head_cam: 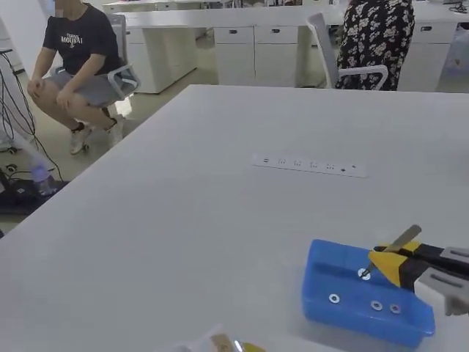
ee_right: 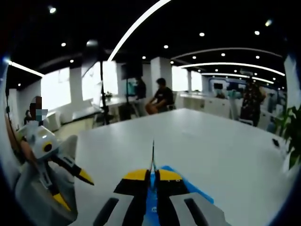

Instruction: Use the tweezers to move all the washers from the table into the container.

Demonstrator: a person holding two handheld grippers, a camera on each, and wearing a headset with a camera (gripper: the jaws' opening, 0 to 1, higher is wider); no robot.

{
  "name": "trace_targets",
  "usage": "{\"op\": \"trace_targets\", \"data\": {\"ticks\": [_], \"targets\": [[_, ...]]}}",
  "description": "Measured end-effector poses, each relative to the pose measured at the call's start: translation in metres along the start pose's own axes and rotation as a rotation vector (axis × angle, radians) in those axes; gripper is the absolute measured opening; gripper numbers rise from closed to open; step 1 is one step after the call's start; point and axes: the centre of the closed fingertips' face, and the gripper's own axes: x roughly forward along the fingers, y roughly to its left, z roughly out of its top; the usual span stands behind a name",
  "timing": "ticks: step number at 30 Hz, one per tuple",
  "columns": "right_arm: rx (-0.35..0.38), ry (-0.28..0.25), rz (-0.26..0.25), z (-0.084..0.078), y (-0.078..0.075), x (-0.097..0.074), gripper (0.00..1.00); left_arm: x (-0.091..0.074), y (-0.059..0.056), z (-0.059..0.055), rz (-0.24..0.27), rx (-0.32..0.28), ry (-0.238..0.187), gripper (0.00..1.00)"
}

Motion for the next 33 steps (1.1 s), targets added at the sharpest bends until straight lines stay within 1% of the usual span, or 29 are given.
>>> {"op": "trace_targets", "data": {"ticks": [4, 7, 16, 20, 27, 33], "targets": [[-0.004, 0.022, -0.009, -0.005, -0.009, 0.006, 0.03, 0.000, 0.001, 0.000, 0.001, -0.003, -0.002, 0.62], [0.004, 0.049, -0.011, -0.013, -0.014, 0.011, 0.03, 0.000, 0.001, -0.001, 0.001, -0.004, -0.001, 0.62], [0.019, 0.107, -0.009, -0.035, -0.023, 0.023, 0.03, 0.000, 0.001, -0.001, 0.004, -0.005, 0.003, 0.61], [0.027, 0.127, -0.004, -0.042, -0.024, 0.028, 0.03, 0.000, 0.001, -0.001, 0.003, -0.006, 0.002, 0.61], [0.024, 0.144, 0.007, -0.049, -0.022, 0.036, 0.03, 0.000, 0.000, -0.003, -0.002, -0.005, 0.009, 0.61], [0.021, 0.153, 0.015, -0.051, -0.020, 0.041, 0.03, 0.001, 0.000, -0.004, -0.004, -0.002, 0.015, 0.61]]}}
